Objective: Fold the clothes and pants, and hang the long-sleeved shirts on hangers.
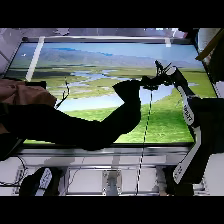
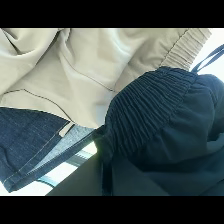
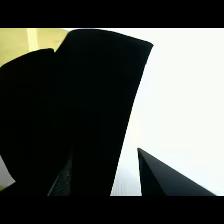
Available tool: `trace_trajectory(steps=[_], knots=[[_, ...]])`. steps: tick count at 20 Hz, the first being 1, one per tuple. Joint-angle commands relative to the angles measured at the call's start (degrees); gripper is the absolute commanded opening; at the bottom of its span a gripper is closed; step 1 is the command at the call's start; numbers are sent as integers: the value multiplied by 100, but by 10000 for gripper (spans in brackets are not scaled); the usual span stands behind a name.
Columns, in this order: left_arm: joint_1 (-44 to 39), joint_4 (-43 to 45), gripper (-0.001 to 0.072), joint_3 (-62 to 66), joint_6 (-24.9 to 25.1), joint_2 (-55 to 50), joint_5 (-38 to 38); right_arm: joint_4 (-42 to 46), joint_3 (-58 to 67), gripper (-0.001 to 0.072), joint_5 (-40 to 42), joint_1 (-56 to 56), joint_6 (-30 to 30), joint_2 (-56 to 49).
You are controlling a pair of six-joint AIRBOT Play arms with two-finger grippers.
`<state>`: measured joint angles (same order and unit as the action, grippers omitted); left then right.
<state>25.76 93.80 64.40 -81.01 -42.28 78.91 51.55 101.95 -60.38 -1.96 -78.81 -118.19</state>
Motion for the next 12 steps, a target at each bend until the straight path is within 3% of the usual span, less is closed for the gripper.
trace_trajectory(steps=[1, 6, 8, 11, 12], knots=[[4, 7, 22, -2, 0, 2, 0, -140, 11, 437, -4, 140, 4, -155], [4, 7, 22, -2, 0, 2, 0, -138, 11, 403, 258, 520, 31, -157], [4, 7, 22, -2, 2, 2, 0, -136, 11, 322, 299, 660, 37, -157], [4, 7, 22, -2, 2, 2, 0, -114, 11, 51, 302, 739, 39, -153], [4, 7, 22, -2, 2, 2, 0, -96, 17, 10, 262, 702, 37, -122]])
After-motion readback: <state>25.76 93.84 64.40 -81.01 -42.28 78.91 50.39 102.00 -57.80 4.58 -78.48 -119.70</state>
